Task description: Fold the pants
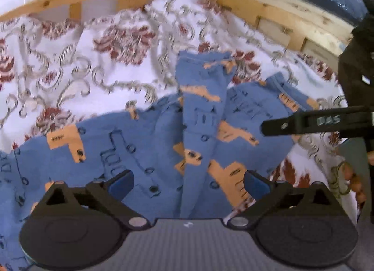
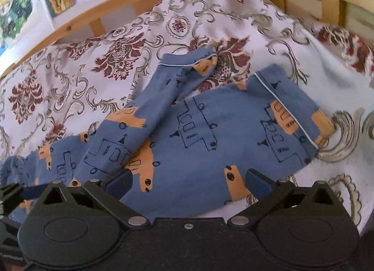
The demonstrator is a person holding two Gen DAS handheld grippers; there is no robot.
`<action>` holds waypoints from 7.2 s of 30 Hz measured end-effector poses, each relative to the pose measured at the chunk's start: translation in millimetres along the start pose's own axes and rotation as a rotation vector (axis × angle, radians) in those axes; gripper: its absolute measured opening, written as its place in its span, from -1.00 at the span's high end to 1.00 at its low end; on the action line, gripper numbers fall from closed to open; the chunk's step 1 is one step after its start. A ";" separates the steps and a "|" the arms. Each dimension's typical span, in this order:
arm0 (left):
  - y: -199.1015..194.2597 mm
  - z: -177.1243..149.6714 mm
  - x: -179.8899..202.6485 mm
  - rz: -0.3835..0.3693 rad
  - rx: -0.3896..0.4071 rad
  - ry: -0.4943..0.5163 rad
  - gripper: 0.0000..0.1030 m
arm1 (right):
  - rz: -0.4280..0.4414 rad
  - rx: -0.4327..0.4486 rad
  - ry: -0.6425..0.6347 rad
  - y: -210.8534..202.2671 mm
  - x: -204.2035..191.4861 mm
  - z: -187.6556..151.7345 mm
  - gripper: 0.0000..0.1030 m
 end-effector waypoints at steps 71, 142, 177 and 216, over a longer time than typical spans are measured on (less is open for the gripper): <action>-5.1 6.5 18.3 -0.084 0.042 0.234 0.95 | -0.050 0.193 0.380 -24.3 89.5 56.0 0.97; -109.0 -4.8 -194.4 0.631 -0.334 0.059 -0.04 | 0.151 0.039 -0.364 -27.3 -70.9 -23.3 -0.37; -77.5 -50.9 -74.1 0.212 -0.395 0.725 -0.46 | 0.236 -0.055 -0.596 -26.5 -113.4 -57.2 -0.33; -29.6 17.8 -135.5 0.007 -0.067 0.490 0.70 | 0.530 0.033 -0.964 74.3 -209.1 -3.3 0.91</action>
Point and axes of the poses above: each gripper's, at about its wrist camera, not at the fingertips, and y roughly the way its jaws point, x to its right, z to its top, the point moved 2 cm from there along y, roughly the way its jaws point, and after that the axes turned 10 degrees about x, right-handed, at the moved point
